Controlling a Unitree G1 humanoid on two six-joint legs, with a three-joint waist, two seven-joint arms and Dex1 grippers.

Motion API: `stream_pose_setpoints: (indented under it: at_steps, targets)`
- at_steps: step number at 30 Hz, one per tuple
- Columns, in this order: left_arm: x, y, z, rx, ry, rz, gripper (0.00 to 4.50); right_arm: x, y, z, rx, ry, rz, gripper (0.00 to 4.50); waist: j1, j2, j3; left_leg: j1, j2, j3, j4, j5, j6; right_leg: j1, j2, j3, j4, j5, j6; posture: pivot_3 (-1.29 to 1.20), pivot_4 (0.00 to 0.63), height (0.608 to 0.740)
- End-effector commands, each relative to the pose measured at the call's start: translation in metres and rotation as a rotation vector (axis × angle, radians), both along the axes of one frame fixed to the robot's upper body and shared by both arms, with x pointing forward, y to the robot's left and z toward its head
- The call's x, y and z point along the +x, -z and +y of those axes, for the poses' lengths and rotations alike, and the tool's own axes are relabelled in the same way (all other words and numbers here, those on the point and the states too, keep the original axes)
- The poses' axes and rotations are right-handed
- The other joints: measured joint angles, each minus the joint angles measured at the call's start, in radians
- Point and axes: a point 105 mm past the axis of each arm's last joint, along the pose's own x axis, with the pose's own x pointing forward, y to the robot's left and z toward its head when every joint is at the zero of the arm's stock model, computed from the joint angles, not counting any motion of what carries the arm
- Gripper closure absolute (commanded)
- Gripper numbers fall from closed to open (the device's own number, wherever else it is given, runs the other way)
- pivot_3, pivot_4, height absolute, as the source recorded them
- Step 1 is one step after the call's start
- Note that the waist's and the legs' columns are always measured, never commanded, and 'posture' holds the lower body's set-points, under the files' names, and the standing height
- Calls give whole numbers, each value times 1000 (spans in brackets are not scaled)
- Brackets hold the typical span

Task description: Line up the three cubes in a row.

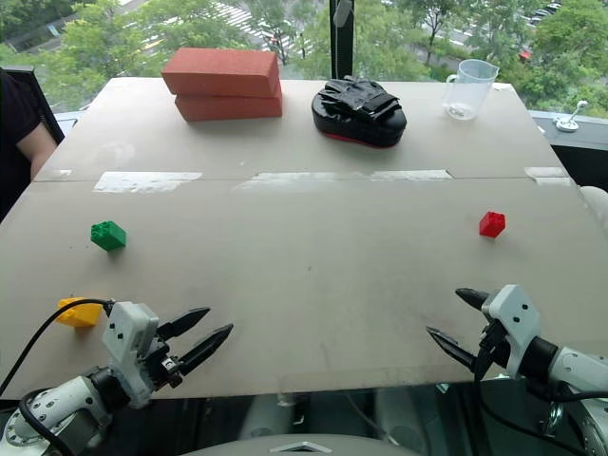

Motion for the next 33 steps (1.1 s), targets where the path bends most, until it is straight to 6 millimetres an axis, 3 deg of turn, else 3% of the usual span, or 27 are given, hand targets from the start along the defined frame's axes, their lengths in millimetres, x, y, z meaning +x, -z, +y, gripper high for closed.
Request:
stream_pose_setpoints:
  at_steps: [1, 4, 9, 12, 18, 24, 25, 26, 27, 33]
  targets:
    - [5, -17, -7, -17, 21, -65, 1383, 5, -13, 3, 6, 9, -65, 0, 0, 0, 0, 0, 0, 0, 0, 0, 0, 0, 0, 0, 0, 0, 0, 0, 150, 740]
    - [15, -30, -13, -62, 10, -101, 1383, 14, -19, 16, 49, 55, -108, 0, 0, 0, 0, 0, 0, -1, 0, -1, -1, 0, 0, 0, 0, 0, 0, 0, 150, 740]
    - [29, -43, -19, -117, -23, -117, 1383, 34, -29, 14, 65, 183, -142, 0, 0, 0, -1, 0, 0, 1, 1, 0, 0, 1, 1, 2, 0, 0, 0, 0, 150, 740]
    - [33, -57, -35, -138, 54, -153, 1383, 57, -35, -3, -4, 349, -139, 0, -1, 0, -1, 0, 0, 1, 1, 1, 1, 2, 1, 2, 0, 1, 0, 0, 150, 740]
    - [20, -75, -82, -20, 417, -224, 1383, 104, -44, -46, -80, 673, -104, 0, -1, 2, -1, 0, -1, 4, 1, 1, 1, 2, 3, 3, 1, 3, -4, 0, 150, 740]
    - [18, -84, -88, -19, 534, -239, 1383, 130, -45, -57, -59, 862, -36, 0, -5, 3, 0, -1, -1, 3, 0, 1, 1, 1, 6, 3, 1, 3, -4, 0, 150, 740]
    - [17, -85, -89, -26, 549, -232, 840, 133, -45, -57, -47, 885, -24, 0, -7, 3, 0, -1, -1, 3, 0, 1, 1, 1, 6, 4, 1, 3, -4, 0, 150, 740]
    - [17, -86, -89, -33, 556, -236, 768, 136, -45, -57, -44, 901, -22, 0, -8, 4, 0, -1, -1, 3, 0, 1, 1, 1, 6, 4, 1, 3, -4, 0, 150, 740]
    - [21, -88, -90, -38, 547, -250, 22, 139, -46, -57, -50, 917, -24, 0, -6, 4, 0, -1, -1, 4, 0, 1, 1, 1, 6, 4, 1, 3, -4, 0, 150, 740]
    - [27, -92, -92, -39, 554, -268, 2, 148, -47, -63, -51, 1007, -20, 0, -7, 5, 0, -1, -1, 4, 0, 1, 1, 2, 5, 4, 2, 3, -4, 0, 150, 740]
